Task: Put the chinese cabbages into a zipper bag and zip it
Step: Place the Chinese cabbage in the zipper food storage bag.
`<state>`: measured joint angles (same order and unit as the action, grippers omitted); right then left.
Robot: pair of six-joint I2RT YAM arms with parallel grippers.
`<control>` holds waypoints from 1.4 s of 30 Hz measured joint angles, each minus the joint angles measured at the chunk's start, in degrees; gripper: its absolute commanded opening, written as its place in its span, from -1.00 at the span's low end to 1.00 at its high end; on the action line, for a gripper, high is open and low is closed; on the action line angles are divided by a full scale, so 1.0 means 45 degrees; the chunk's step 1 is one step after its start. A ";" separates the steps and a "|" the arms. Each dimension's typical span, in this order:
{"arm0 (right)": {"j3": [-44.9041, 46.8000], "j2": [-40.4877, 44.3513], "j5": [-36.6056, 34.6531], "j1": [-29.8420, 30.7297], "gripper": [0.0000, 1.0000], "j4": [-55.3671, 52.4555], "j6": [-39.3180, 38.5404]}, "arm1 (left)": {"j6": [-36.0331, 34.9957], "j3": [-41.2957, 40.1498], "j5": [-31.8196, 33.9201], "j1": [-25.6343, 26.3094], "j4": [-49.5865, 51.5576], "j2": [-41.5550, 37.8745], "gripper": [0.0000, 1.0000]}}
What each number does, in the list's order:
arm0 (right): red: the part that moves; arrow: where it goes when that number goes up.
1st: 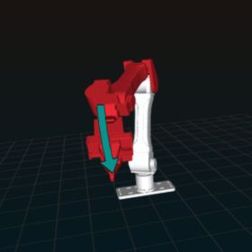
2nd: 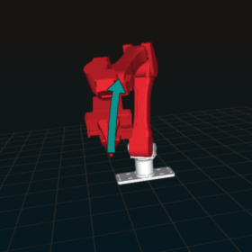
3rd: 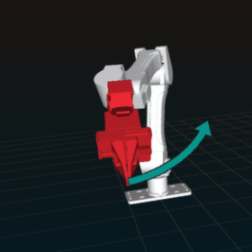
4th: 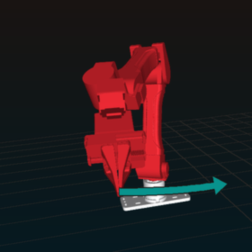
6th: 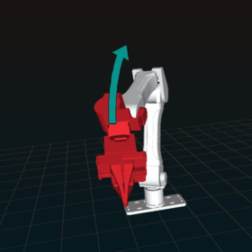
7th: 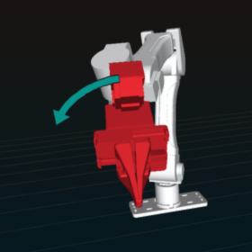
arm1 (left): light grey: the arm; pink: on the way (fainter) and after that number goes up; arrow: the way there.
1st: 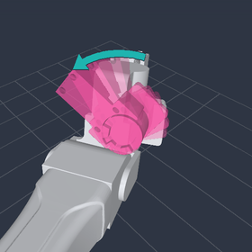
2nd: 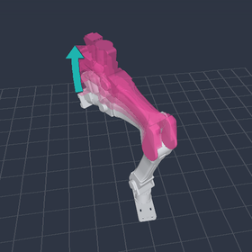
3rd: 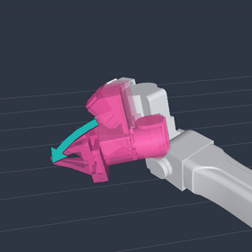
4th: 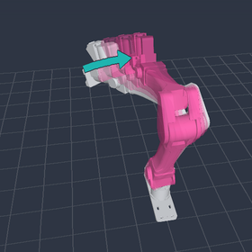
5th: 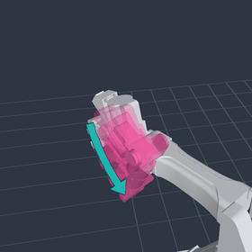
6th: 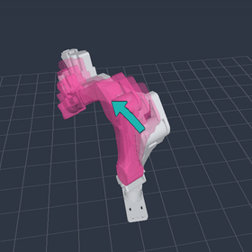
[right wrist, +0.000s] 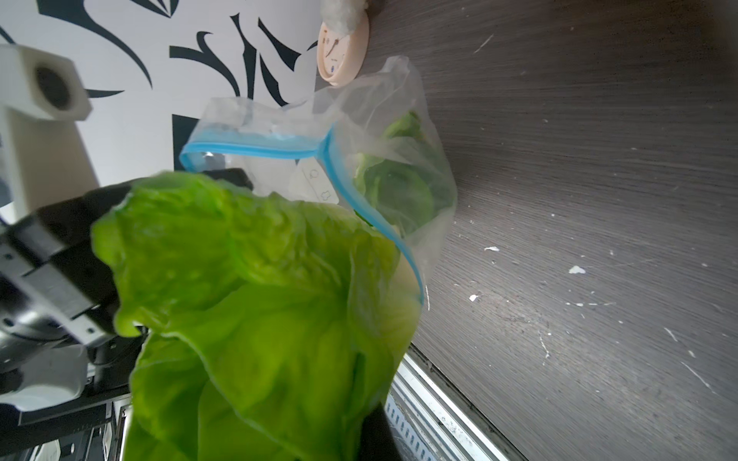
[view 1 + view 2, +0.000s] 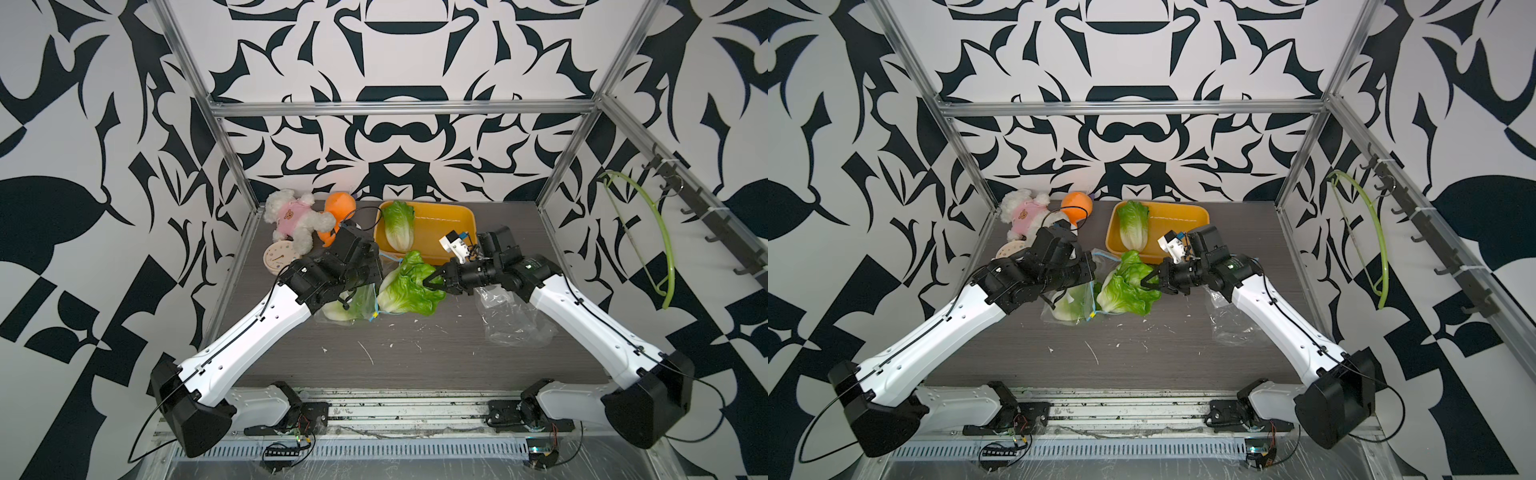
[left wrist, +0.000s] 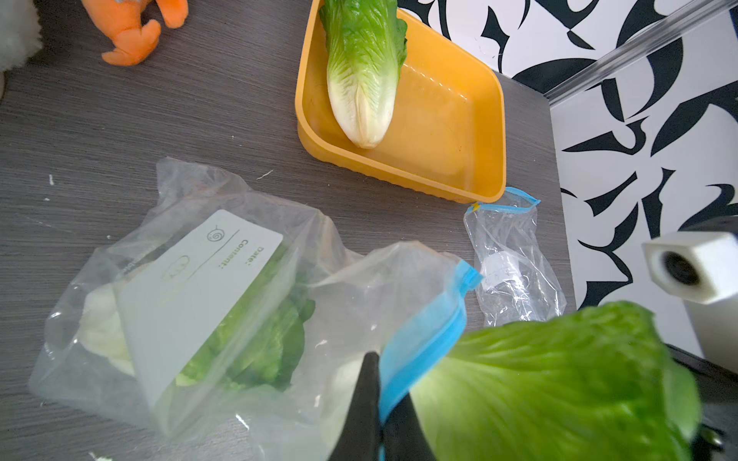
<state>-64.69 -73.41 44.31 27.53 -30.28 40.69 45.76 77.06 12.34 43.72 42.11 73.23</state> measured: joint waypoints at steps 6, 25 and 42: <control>-0.0636 -0.0709 -0.0306 0.0457 -1.00 0.0185 0.0170 | -0.0481 0.0491 0.0005 0.0005 -0.0005 0.0413 -1.00; -0.1064 -0.1316 -0.0505 0.0753 -1.00 0.1763 0.2924 | -0.1190 0.0418 0.0039 0.0000 0.0219 -0.1175 -1.00; -0.1729 -0.1428 -0.2458 0.2137 -1.00 0.0738 0.3133 | -0.0811 -0.0024 0.0015 -0.0010 -0.0559 -0.1209 -1.00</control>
<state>-72.47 -79.83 33.26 37.15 -26.96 54.78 42.11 76.95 12.40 43.68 39.59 67.79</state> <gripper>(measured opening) 0.072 0.043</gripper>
